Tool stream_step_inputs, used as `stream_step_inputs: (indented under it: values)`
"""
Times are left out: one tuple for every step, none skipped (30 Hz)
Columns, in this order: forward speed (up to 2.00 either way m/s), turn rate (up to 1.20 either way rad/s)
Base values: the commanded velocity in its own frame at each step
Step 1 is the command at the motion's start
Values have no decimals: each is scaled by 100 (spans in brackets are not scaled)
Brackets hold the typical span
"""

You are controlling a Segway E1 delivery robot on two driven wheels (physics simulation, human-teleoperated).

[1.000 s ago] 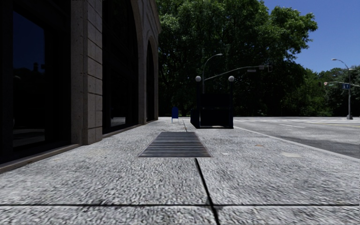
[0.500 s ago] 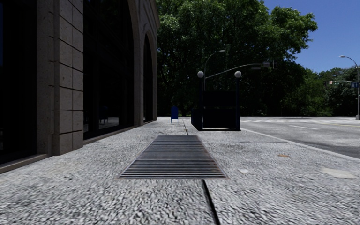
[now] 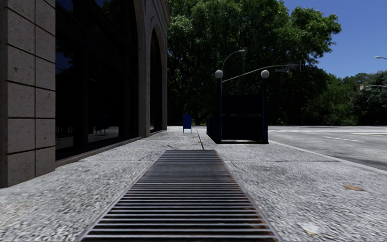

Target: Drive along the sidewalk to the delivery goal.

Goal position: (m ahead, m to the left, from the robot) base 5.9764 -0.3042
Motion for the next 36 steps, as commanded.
stream_step_inputs:
  values:
    - [200,0]
    - [200,0]
    - [200,0]
    - [200,0]
    - [200,0]
    - [200,0]
    - [200,0]
    - [200,0]
    - [200,0]
    - [200,0]
    - [200,0]
    - [200,0]
    - [200,0]
    - [200,0]
    - [200,0]
    - [200,0]
    - [200,0]
    - [200,0]
    - [200,0]
    - [200,0]
    - [200,0]
    - [200,0]
    - [200,0]
    - [200,0]
    - [200,0]
    - [200,0]
    - [200,0]
    - [200,0]
    - [200,0]
    - [200,0]
    - [200,0]
    - [200,0]
    - [200,0]
    - [200,0]
    - [200,0]
    - [200,0]
